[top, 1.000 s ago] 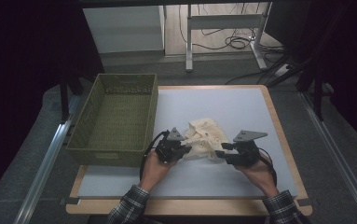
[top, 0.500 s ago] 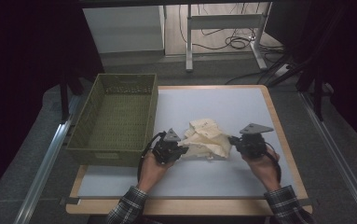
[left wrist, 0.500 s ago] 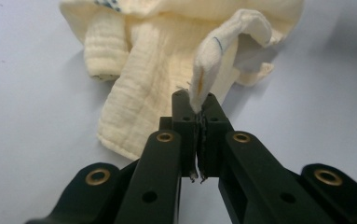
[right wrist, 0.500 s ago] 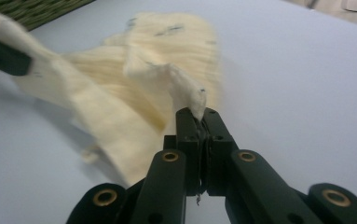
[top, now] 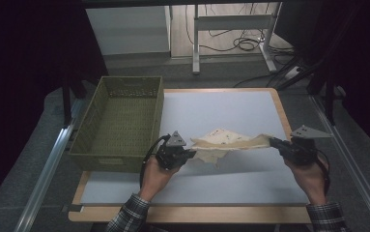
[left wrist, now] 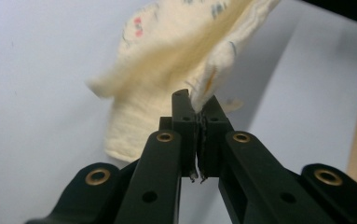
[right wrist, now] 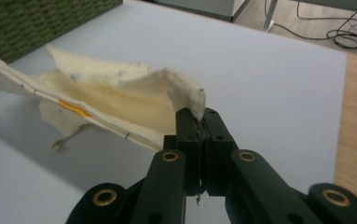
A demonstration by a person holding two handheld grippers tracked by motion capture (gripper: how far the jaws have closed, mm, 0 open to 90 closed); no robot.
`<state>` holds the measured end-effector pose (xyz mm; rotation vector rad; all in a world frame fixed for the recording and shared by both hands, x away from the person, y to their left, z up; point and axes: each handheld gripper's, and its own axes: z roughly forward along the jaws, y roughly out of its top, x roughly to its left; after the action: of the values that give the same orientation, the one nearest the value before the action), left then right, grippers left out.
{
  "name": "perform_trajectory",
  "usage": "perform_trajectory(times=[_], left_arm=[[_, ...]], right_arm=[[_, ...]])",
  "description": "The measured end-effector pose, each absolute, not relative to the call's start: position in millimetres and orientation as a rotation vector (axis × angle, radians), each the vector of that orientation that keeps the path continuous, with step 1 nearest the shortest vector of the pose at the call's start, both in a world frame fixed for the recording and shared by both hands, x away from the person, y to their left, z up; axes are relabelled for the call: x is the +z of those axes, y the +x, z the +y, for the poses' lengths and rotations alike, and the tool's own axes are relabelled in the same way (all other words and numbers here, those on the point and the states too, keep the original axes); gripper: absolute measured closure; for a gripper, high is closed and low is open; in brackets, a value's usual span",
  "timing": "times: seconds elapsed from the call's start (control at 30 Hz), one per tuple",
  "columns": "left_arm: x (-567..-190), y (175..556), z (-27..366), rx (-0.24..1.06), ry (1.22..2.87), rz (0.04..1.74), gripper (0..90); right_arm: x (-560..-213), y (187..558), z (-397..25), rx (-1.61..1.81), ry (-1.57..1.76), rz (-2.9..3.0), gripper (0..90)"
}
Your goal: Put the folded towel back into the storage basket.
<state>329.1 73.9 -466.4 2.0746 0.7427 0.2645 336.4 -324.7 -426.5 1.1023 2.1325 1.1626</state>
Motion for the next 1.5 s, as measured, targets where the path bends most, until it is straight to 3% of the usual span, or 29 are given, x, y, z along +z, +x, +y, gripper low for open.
perform_trajectory(times=[0.07, 0.13, 0.2, 0.23, 0.27, 0.33, 0.37, 0.4, 0.43, 0.5, 0.63, 0.67, 1.0, 1.17, 1.27, 1.3, 1.33, 1.4, 1.5], left_arm=[[-459.7, 328.5, 74.8, 0.265, 2.065, 0.731, 87.7], [-438.5, 329.1, 76.9, 0.304, 2.045, 0.706, 87.7], [-402.1, 337.3, 80.2, 0.378, 2.004, 0.700, 87.8], [-402.1, 337.3, 80.2, 0.378, 2.004, 0.700, 87.9], [-375.2, 353.4, 81.0, 0.472, 1.974, 0.730, 87.9], [-359.3, 384.8, 76.1, 0.605, 2.002, 0.826, 87.7], [-359.3, 384.8, 76.1, 0.605, 2.002, 0.826, 84.1], [-363.3, 423.6, 66.8, 0.680, 2.059, 1.012, 68.0], [-363.3, 423.6, 66.8, 0.680, 2.059, 1.012, 57.8], [-379.1, 445.9, 63.5, 0.723, 2.134, 1.132, 54.9], [-408.6, 436.9, 64.2, 0.619, 2.111, 1.095, 42.8], [-424.7, 428.7, 62.1, 0.545, 2.126, 1.067, 40.1], [-486.9, 381.7, 19.0, 0.228, 2.222, 0.841, 38.0], [-515.2, 373.3, -2.0, 0.191, 2.302, 0.788, 33.7], [-525.1, 372.4, -5.3, 0.252, 2.337, 0.781, 35.6], [-525.0, 372.3, -4.3, 0.261, 2.323, 0.798, 40.8], [-523.1, 372.3, -2.1, 0.274, 2.324, 0.804, 64.3], [-520.5, 373.4, 0.7, 0.276, 2.353, 0.780, 85.8], [-503.6, 377.0, 13.7, 0.194, 2.240, 0.774, 87.3]], right_arm=[[-414.3, 334.0, -327.2, 1.179, 1.085, 2.116, 87.5], [-406.6, 333.1, -328.0, 1.186, 1.074, 2.103, 87.5], [-377.2, 334.0, -327.5, 1.200, 1.046, 2.056, 87.5], [-377.2, 334.0, -327.5, 1.200, 1.046, 2.056, 87.5], [-352.8, 340.9, -324.0, 1.217, 1.034, 2.010, 87.4], [-338.2, 355.1, -318.3, 1.245, 1.046, 1.974, 86.0], [-338.2, 355.1, -318.3, 1.245, 1.046, 1.974, 86.0], [-335.9, 383.8, -306.5, 1.208, 1.101, 1.970, 67.9], [-335.9, 383.8, -306.5, 1.208, 1.101, 1.970, 67.9], [-350.9, 410.5, -296.0, 1.133, 1.173, 2.007, 66.0], [-391.9, 416.2, -295.5, 1.141, 1.195, 2.077, 62.2], [-414.6, 415.2, -298.7, 1.107, 1.209, 2.111, 61.2], [-484.0, 395.4, -311.3, 1.133, 1.283, 2.228, 57.6], [-497.3, 384.9, -310.4, 1.138, 1.283, 2.263, 56.8], [-500.6, 379.5, -309.1, 1.151, 1.269, 2.281, 55.9], [-501.9, 377.8, -308.1, 1.151, 1.265, 2.290, 55.6], [-503.8, 376.6, -305.7, 1.150, 1.261, 2.305, 55.3], [-505.9, 376.5, -302.1, 1.157, 1.258, 2.312, 55.1], [-507.7, 375.6, -294.9, 1.178, 1.243, 2.332, 55.0]])
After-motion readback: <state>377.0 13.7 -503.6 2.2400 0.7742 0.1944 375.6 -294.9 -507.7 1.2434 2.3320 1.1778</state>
